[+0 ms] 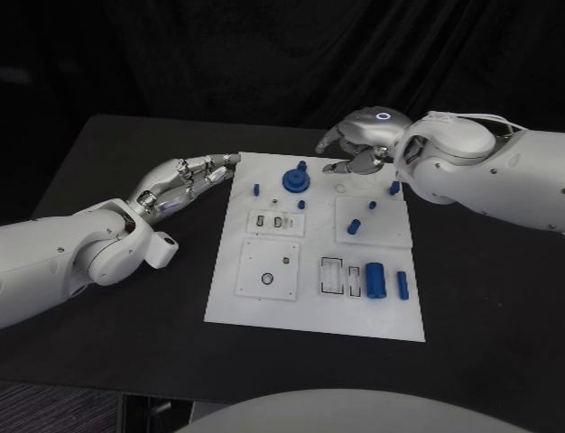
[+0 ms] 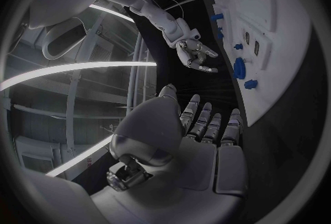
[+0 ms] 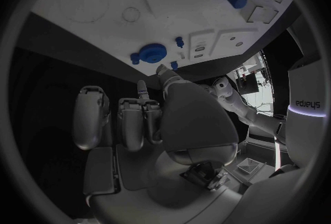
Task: Assemble the parts on the task board
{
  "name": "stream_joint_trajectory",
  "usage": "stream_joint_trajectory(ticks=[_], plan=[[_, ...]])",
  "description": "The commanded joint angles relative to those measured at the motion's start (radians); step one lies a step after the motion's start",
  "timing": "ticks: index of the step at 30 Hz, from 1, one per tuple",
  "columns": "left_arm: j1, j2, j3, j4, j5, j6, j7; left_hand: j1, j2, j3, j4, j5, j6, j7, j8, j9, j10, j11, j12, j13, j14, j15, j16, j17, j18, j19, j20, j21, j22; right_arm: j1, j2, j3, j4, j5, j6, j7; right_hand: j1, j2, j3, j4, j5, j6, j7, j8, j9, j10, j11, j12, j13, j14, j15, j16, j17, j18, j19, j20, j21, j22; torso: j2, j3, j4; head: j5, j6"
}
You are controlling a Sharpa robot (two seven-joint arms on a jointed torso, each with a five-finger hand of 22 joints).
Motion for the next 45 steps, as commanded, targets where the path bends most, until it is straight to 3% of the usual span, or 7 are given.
stream_joint_trajectory(ticks=[1, 9, 18, 22, 25, 34, 45], plan=[[-0.001, -0.003, 0.001, 0.005, 0.002, 0.002, 0.073, 0.010, 0.001, 0.003, 0.000, 0.006, -0.002, 0.001, -0.004, 0.000, 0.001, 0.006, 0.000, -0.001, 0.001, 0.005, 0.005, 0.002, 0.012, 0.000, 0.005, 0.005, 0.001, 0.012, -0.062, -0.001, 0.049, -0.006, -0.032, -0.025, -0.048, 0.008, -0.015, 0.049, 0.013, 0.029, -0.004, 0.007, -0.003, 0.064, 0.002, -0.024, 0.223, 0.071, 0.003, -0.079, 0.171, 0.021, -0.005, -0.002, -0.029, 0.165, -0.003, 0.0007, -0.0046, -0.001, 0.002], [-0.002, -0.001, 0.001, 0.006, 0.002, 0.002, 0.073, 0.009, 0.000, 0.003, 0.000, 0.012, 0.000, 0.003, -0.004, 0.000, 0.001, 0.005, 0.000, -0.001, 0.001, 0.004, 0.005, 0.001, 0.011, 0.000, 0.005, 0.005, 0.001, 0.014, -0.197, -0.006, 0.091, 0.020, -0.010, -0.056, -0.046, -0.011, -0.019, 0.054, 0.005, 0.098, -0.004, 0.017, 0.017, -0.053, 0.002, -0.142, 0.090, 0.013, 0.002, -0.399, -0.076, 0.063, -0.079, -0.004, -0.280, 0.058, -0.006, -0.0024, -0.0063, -0.004, 0.003], [-0.002, 0.000, 0.001, 0.002, 0.002, 0.003, 0.073, 0.008, 0.000, 0.002, 0.001, 0.017, -0.001, 0.004, -0.004, 0.000, 0.001, 0.004, 0.000, -0.001, 0.002, 0.004, 0.005, 0.002, 0.011, 0.001, 0.005, 0.006, 0.001, -0.011, -0.278, -0.008, 0.092, 0.137, -0.027, -0.062, 0.068, -0.057, -0.008, 0.016, -0.024, 0.099, -0.002, 0.011, 0.038, -0.059, 0.007, -0.114, 0.123, 0.047, 0.004, -0.311, 0.000, 0.057, -0.052, -0.002, -0.281, 0.056, -0.008, -0.0028, -0.0141, -0.014, -0.003], [-0.002, 0.001, 0.001, 0.000, 0.002, 0.006, 0.073, 0.008, 0.000, 0.002, 0.001, 0.020, -0.001, 0.004, -0.004, 0.000, 0.001, 0.004, 0.000, -0.001, 0.002, 0.005, 0.005, 0.002, 0.012, 0.002, 0.005, 0.007, 0.002, -0.026, -0.297, -0.008, 0.089, 0.158, -0.036, -0.060, 0.106, -0.065, -0.014, 0.046, -0.020, 0.126, 0.006, 0.012, 0.065, 0.104, 0.019, 0.005, 0.263, 0.091, 0.018, -0.013, 0.234, 0.031, -0.021, 0.012, -0.140, 0.143, -0.008, -0.0026, -0.0099, -0.019, -0.005], [-0.003, 0.001, 0.001, -0.001, 0.002, 0.008, 0.073, 0.007, 0.000, 0.002, 0.001, 0.021, 0.000, 0.005, -0.003, 0.000, 0.001, 0.003, 0.000, -0.001, 0.002, 0.005, 0.005, 0.002, 0.012, 0.002, 0.006, 0.008, 0.002, -0.034, -0.302, -0.008, 0.086, 0.163, -0.036, -0.066, 0.112, -0.069, -0.017, 0.050, -0.016, 0.132, 0.006, 0.011, 0.072, 0.104, 0.021, 0.005, 0.263, 0.104, 0.025, 0.030, 0.263, 0.029, -0.027, 0.018, -0.123, 0.162, -0.007, -0.0031, -0.0091, -0.020, -0.005], [-0.003, 0.001, 0.001, -0.004, 0.002, 0.011, 0.072, 0.007, 0.000, 0.002, 0.001, 0.022, 0.000, 0.006, -0.003, 0.000, 0.001, 0.003, 0.000, -0.001, 0.004, 0.005, 0.005, 0.002, 0.011, 0.004, 0.006, 0.009, 0.002, -0.056, -0.299, -0.008, 0.072, 0.166, -0.028, -0.086, 0.096, -0.075, -0.012, 0.056, -0.002, 0.167, 0.010, 0.011, 0.094, 0.104, 0.023, 0.005, 0.263, 0.104, 0.028, 0.030, 0.263, -0.039, 0.111, 0.021, 0.228, 0.263, -0.007, -0.0025, -0.0139, -0.012, -0.007], [-0.004, 0.001, 0.001, -0.004, 0.002, 0.013, 0.072, 0.007, 0.000, 0.002, 0.001, 0.022, -0.002, 0.007, -0.004, 0.000, 0.001, 0.003, 0.000, -0.001, 0.005, 0.006, 0.006, 0.002, 0.012, 0.005, 0.007, 0.010, 0.003, -0.074, -0.274, -0.008, 0.053, 0.166, -0.016, -0.092, 0.095, -0.079, -0.012, 0.054, -0.017, 0.059, 0.010, -0.042, 0.071, 0.104, 0.022, 0.005, 0.263, 0.104, 0.026, 0.030, 0.263, -0.034, 0.101, 0.020, 0.210, 0.257, -0.007, -0.0030, -0.0126, -0.025, -0.008]])
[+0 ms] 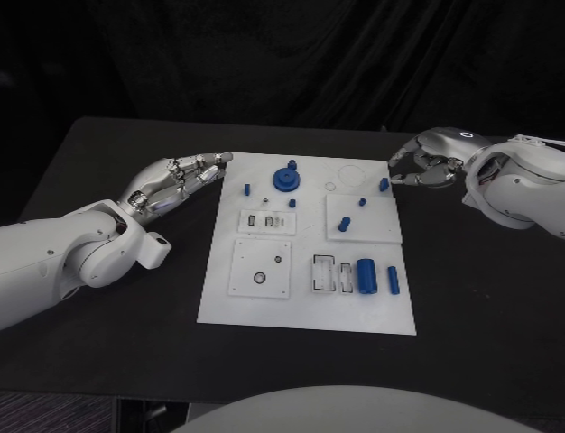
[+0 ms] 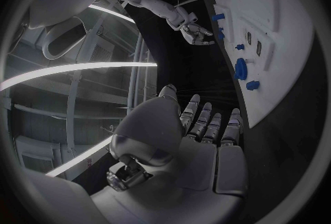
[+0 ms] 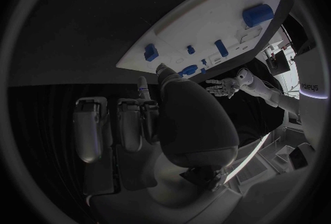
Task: Assemble the parts on the task board
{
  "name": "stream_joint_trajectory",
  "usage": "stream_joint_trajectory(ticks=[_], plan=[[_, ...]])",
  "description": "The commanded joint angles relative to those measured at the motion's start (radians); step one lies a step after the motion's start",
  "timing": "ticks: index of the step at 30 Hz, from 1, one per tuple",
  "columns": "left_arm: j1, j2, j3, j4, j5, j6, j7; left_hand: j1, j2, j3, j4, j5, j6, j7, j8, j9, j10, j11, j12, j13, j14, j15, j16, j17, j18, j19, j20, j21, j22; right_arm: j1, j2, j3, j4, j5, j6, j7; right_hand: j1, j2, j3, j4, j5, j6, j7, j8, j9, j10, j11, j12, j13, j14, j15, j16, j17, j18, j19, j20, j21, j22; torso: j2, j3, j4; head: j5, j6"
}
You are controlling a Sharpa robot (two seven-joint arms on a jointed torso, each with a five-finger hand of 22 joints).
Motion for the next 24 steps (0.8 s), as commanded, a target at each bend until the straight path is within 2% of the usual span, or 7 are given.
stream_joint_trajectory(ticks=[1, 11, 24], plan=[[-0.002, 0.001, 0.001, 0.002, 0.002, 0.011, 0.071, 0.007, 0.000, 0.002, 0.001, 0.007, -0.002, 0.006, -0.004, 0.000, 0.001, 0.003, 0.000, -0.001, 0.001, 0.003, 0.006, 0.002, 0.011, 0.001, 0.004, 0.006, 0.002, -0.008, 0.005, 0.000, -0.007, 0.004, 0.001, -0.023, -0.006, -0.006, 0.000, 0.000, -0.009, -0.017, 0.001, -0.007, -0.004, 0.106, 0.003, 0.003, 0.263, 0.106, -0.001, 0.002, 0.263, -0.009, 0.096, -0.003, -0.010, 0.255, 0.000, 0.0000, 0.0003, -0.007, 0.000], [-0.003, -0.002, 0.001, 0.002, 0.002, 0.015, 0.068, 0.007, 0.000, 0.002, 0.001, 0.009, -0.003, 0.007, -0.004, 0.000, 0.000, 0.003, -0.001, -0.001, 0.002, 0.005, 0.006, 0.002, 0.011, 0.002, 0.005, 0.007, 0.002, -0.021, 0.023, 0.000, -0.024, 0.003, 0.017, -0.024, -0.019, -0.023, -0.009, 0.003, -0.075, -0.047, 0.010, -0.002, -0.011, 0.106, 0.009, 0.003, 0.263, 0.106, 0.003, 0.002, 0.263, -0.001, 0.079, 0.001, -0.038, 0.245, 0.001, 0.0003, 0.0002, -0.007, -0.009], [-0.005, -0.007, 0.001, 0.004, 0.002, 0.021, 0.066, 0.007, 0.000, 0.002, 0.000, 0.009, -0.004, 0.007, -0.004, 0.000, -0.001, 0.002, -0.003, -0.001, 0.003, 0.008, 0.006, 0.002, 0.011, 0.003, 0.006, 0.008, 0.002, -0.043, 0.042, 0.001, -0.042, 0.002, 0.001, -0.003, -0.022, -0.029, -0.008, 0.004, -0.087, -0.013, 0.017, 0.021, -0.001, 0.106, 0.014, 0.003, 0.263, 0.106, 0.007, 0.002, 0.263, -0.005, 0.088, 0.004, -0.024, 0.250, 0.000, 0.0004, -0.0003, -0.004, -0.025]])
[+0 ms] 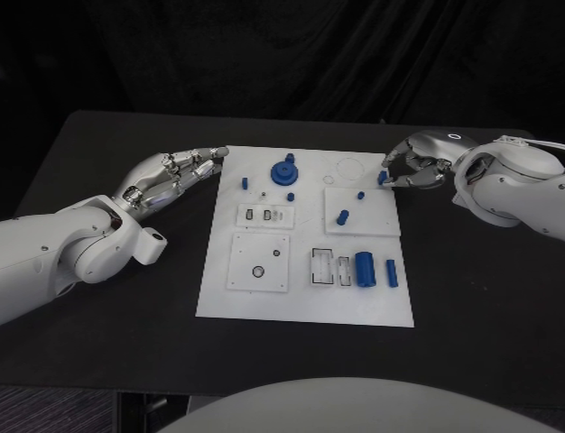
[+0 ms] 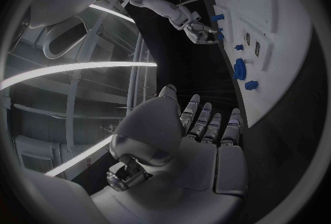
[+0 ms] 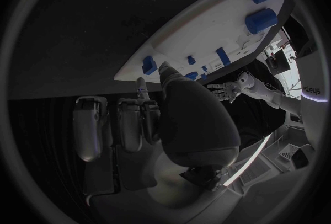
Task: Assemble the parts on the task board
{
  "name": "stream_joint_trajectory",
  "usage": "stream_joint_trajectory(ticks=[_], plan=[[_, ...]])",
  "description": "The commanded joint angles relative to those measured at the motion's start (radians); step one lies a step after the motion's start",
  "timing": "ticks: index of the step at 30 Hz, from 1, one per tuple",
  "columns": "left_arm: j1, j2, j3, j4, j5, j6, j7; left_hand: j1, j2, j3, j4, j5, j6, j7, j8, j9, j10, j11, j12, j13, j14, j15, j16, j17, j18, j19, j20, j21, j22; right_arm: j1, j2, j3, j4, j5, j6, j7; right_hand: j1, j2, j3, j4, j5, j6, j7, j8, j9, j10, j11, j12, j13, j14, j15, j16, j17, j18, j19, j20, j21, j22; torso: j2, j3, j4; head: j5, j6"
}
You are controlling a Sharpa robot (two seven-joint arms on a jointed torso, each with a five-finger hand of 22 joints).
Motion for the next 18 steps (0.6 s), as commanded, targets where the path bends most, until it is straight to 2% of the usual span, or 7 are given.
stream_joint_trajectory(ticks=[1, 7, 18], plan=[[-0.002, 0.000, 0.001, 0.003, 0.002, 0.014, 0.066, 0.007, 0.000, 0.002, 0.000, 0.003, -0.004, 0.007, -0.004, 0.000, -0.001, 0.002, -0.003, -0.001, 0.003, 0.008, 0.006, 0.001, 0.011, 0.003, 0.006, 0.004, 0.002, -0.007, 0.003, 0.000, -0.005, -0.002, -0.007, -0.001, -0.001, -0.009, -0.005, 0.001, -0.004, 0.006, 0.002, 0.006, 0.002, 0.106, 0.007, 0.003, 0.263, 0.106, 0.007, 0.002, 0.263, -0.006, 0.088, 0.004, 0.002, 0.250, 0.000, -0.0004, -0.0004, 0.002, -0.003], [-0.003, 0.000, 0.001, 0.002, 0.002, 0.017, 0.065, 0.008, 0.001, 0.003, 0.000, 0.001, -0.005, 0.005, -0.005, -0.001, -0.002, 0.002, -0.005, -0.001, 0.003, 0.009, 0.006, 0.001, 0.011, 0.004, 0.006, 0.004, 0.002, -0.016, 0.016, 0.000, -0.022, -0.002, -0.007, -0.001, 0.011, -0.005, 0.001, -0.002, 0.001, 0.013, 0.006, 0.013, 0.005, 0.106, 0.010, 0.003, 0.263, 0.106, 0.009, 0.002, 0.263, -0.005, 0.087, 0.005, 0.001, 0.250, 0.000, -0.0005, -0.0007, 0.005, -0.007], [-0.004, 0.000, 0.001, 0.001, 0.002, 0.020, 0.064, 0.008, 0.001, 0.003, 0.000, 0.001, -0.005, 0.005, -0.005, -0.001, -0.002, 0.002, -0.005, -0.001, 0.003, 0.009, 0.006, 0.001, 0.011, 0.004, 0.006, 0.004, 0.002, -0.023, 0.030, 0.000, -0.042, -0.002, -0.016, -0.005, 0.025, 0.003, 0.007, -0.006, 0.012, 0.017, 0.009, 0.019, 0.008, 0.106, 0.013, 0.003, 0.263, 0.106, 0.012, 0.002, 0.263, -0.004, 0.084, 0.007, -0.003, 0.248, -0.001, -0.0009, 0.0008, 0.007, -0.007]])
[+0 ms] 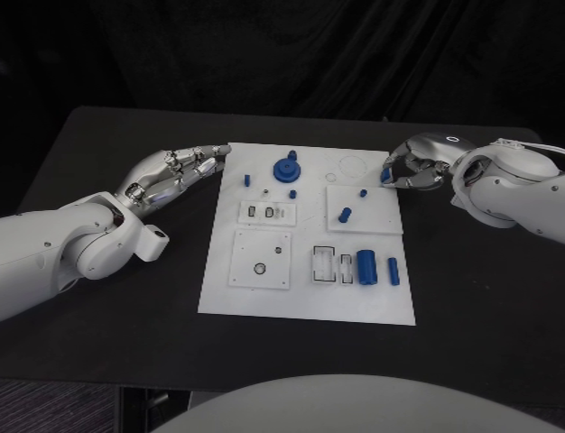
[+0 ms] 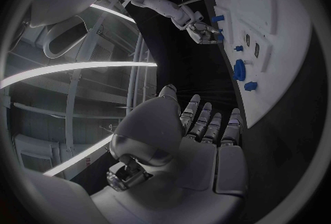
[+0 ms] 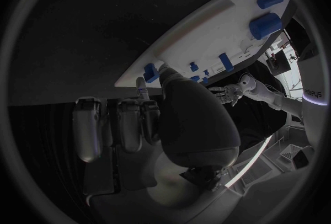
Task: Assemble the parts on the task board
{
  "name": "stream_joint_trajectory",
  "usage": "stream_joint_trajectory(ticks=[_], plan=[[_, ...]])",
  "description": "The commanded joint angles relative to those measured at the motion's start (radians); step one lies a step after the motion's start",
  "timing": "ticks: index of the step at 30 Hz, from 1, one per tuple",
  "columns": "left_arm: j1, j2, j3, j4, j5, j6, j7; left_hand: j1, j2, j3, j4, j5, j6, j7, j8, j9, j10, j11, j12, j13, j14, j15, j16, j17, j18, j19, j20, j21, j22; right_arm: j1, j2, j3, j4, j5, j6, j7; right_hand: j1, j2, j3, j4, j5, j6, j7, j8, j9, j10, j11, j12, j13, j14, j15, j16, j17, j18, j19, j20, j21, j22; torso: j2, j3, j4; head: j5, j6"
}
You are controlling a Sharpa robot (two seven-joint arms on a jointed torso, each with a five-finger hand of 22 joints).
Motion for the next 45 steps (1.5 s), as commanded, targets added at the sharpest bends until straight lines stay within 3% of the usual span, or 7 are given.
stream_joint_trajectory(ticks=[1, 15, 41, 44, 45], plan=[[-0.002, 0.001, 0.001, 0.001, 0.002, 0.012, 0.064, 0.008, 0.001, 0.003, 0.000, 0.001, -0.002, 0.002, -0.005, -0.001, -0.002, 0.002, -0.005, -0.001, -0.001, 0.006, 0.006, 0.001, 0.011, 0.004, 0.006, 0.005, 0.001, -0.005, 0.003, 0.000, -0.006, -0.002, -0.013, -0.006, 0.012, -0.001, 0.005, -0.003, 0.009, 0.007, 0.000, 0.006, 0.002, 0.106, 0.006, 0.003, 0.263, 0.104, 0.006, 0.002, 0.263, -0.004, 0.080, 0.004, -0.004, 0.248, 0.000, -0.0003, 0.0009, 0.000, 0.000], [-0.004, 0.003, 0.001, 0.000, 0.002, 0.016, 0.062, 0.009, 0.001, 0.004, -0.001, -0.001, -0.005, 0.000, -0.005, -0.001, -0.004, 0.004, -0.007, -0.002, 0.000, 0.008, 0.006, 0.001, 0.011, 0.005, 0.007, 0.005, 0.001, -0.008, 0.016, 0.000, -0.025, -0.002, -0.019, -0.002, 0.037, 0.034, 0.015, -0.021, 0.102, 0.014, 0.001, 0.024, 0.010, 0.106, 0.009, 0.003, 0.263, 0.104, 0.009, 0.002, 0.263, -0.001, 0.074, 0.008, -0.014, 0.244, 0.000, 0.0000, 0.0000, 0.001, 0.000], [-0.017, 0.003, 0.001, -0.002, 0.002, 0.024, 0.058, 0.010, 0.001, 0.004, -0.001, 0.000, -0.010, -0.001, -0.007, -0.001, -0.005, 0.006, -0.008, -0.002, 0.000, 0.010, 0.006, 0.001, 0.011, 0.005, 0.008, 0.006, 0.001, -0.012, 0.038, 0.000, -0.047, -0.002, -0.036, 0.011, 0.034, 0.061, 0.008, -0.036, 0.099, 0.096, -0.004, 0.083, 0.046, 0.106, 0.005, 0.003, 0.263, 0.104, 0.006, 0.002, 0.263, 0.003, 0.064, 0.006, -0.030, 0.238, 0.000, -0.0003, 0.0007, 0.002, 0.000], [-0.019, 0.002, 0.001, -0.002, 0.002, 0.024, 0.058, 0.010, 0.001, 0.004, -0.001, 0.000, -0.010, -0.001, -0.007, -0.001, -0.005, 0.006, -0.008, -0.002, 0.000, 0.010, 0.006, 0.001, 0.011, 0.005, 0.008, 0.006, 0.001, -0.012, 0.037, 0.000, -0.043, -0.002, -0.046, 0.016, 0.046, 0.071, 0.013, -0.048, 0.121, 0.107, -0.006, 0.093, 0.056, 0.106, 0.002, 0.003, 0.263, 0.104, 0.004, 0.002, 0.263, 0.003, 0.064, 0.004, -0.030, 0.238, -0.001, -0.0004, 0.0002, 0.004, 0.000], [-0.019, 0.002, 0.001, -0.002, 0.002, 0.024, 0.058, 0.010, 0.001, 0.004, -0.001, 0.000, -0.010, -0.001, -0.007, -0.001, -0.005, 0.006, -0.008, -0.002, 0.000, 0.010, 0.006, 0.001, 0.011, 0.005, 0.008, 0.006, 0.001, -0.012, 0.036, 0.000, -0.040, -0.002, -0.051, 0.018, 0.058, 0.076, 0.018, -0.061, 0.151, 0.108, -0.007, 0.096, 0.061, 0.106, 0.001, 0.003, 0.263, 0.104, 0.003, 0.002, 0.263, 0.003, 0.064, 0.003, -0.029, 0.238, -0.001, -0.0004, 0.0001, 0.005, 0.000]])
